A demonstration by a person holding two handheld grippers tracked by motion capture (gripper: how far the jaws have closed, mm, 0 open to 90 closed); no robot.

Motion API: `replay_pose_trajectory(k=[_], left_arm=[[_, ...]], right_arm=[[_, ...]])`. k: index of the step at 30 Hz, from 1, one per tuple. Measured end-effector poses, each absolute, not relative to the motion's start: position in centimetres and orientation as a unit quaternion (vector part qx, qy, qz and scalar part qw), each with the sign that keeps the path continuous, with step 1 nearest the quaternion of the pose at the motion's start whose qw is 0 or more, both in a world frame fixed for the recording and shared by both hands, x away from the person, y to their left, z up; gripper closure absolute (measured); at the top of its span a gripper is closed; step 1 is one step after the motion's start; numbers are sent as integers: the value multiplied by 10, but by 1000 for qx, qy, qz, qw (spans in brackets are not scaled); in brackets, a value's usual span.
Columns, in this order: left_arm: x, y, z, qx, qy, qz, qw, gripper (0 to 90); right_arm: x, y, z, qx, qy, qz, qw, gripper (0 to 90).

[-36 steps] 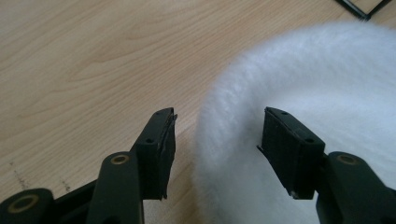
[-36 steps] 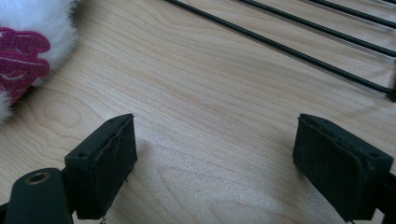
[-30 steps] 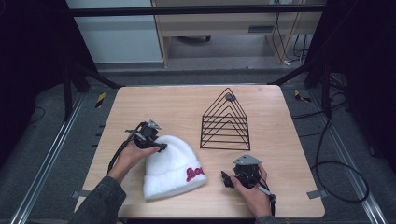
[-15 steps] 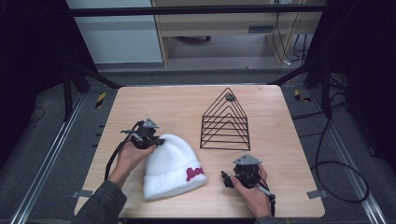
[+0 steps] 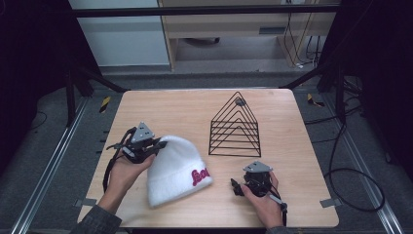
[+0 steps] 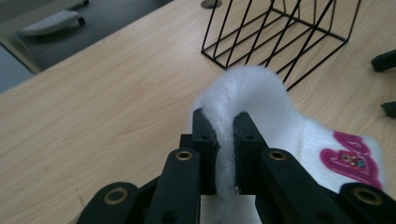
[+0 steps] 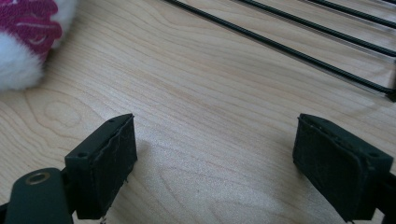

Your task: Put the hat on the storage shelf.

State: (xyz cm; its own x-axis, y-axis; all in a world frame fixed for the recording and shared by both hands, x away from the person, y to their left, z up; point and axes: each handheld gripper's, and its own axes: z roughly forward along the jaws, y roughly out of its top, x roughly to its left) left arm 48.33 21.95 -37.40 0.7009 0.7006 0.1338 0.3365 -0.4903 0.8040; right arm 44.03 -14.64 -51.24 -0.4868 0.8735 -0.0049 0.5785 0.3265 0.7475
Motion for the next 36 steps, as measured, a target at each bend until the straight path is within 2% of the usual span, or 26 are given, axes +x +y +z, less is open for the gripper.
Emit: replay_pose_trajectory(k=[13, 21, 36], left_arm=[[453, 225, -330, 806, 289, 259, 447, 823], [459, 224, -310, 810, 277, 274, 439, 823], [464, 212, -264, 813, 252, 266, 451, 822]], right_arm=[[440, -146, -512, 461, 787, 353, 209, 139], [440, -146, -512, 461, 787, 353, 209, 139], [440, -146, -512, 461, 787, 353, 209, 141]])
